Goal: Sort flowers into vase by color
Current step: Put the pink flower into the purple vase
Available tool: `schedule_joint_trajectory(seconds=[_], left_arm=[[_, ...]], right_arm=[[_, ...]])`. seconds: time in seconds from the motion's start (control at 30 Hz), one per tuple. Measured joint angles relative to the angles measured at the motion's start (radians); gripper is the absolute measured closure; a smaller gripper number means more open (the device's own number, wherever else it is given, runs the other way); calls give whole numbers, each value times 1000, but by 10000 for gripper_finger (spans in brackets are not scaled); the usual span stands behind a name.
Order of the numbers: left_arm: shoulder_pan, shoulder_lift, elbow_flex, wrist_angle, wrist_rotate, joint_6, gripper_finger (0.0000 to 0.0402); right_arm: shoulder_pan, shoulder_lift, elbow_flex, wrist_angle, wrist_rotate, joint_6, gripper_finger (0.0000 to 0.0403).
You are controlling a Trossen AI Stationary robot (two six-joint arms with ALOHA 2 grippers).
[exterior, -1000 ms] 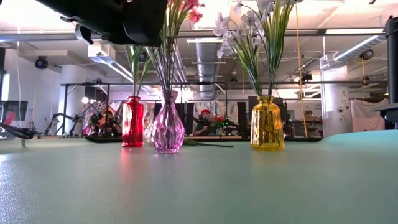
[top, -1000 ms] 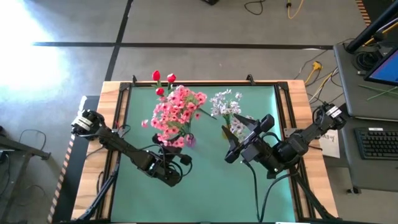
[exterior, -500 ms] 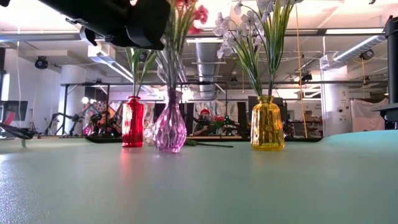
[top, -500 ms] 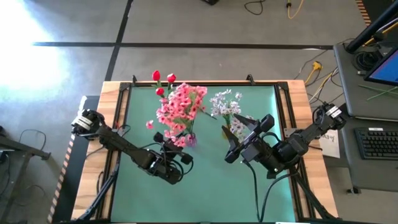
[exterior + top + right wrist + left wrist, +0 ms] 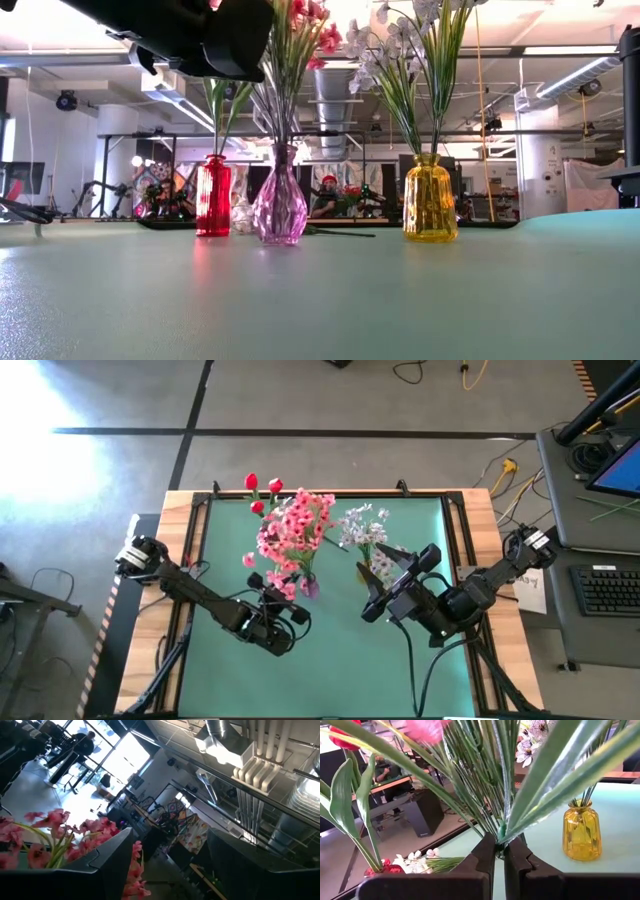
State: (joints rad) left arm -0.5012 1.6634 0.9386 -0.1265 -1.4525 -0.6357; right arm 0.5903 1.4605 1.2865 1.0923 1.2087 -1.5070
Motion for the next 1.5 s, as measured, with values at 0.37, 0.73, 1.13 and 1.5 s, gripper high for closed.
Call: schedule_joint_trajectory(seconds=[0.37,0.73,1.13,1.5], left_arm=[[-16,0,0,0,3,-2,400],[-41,2,0,-1,9,2,353],[-65,-6,0,-1,49,25,275],[-88,-57,-1,-42,93,25,217]], right_arm=[[0,0,0,-10,0,0,154],[0,0,0,-11,0,0,154],[0,0,0,-11,0,16,154],[-20,0,0,-11,13,74,154]])
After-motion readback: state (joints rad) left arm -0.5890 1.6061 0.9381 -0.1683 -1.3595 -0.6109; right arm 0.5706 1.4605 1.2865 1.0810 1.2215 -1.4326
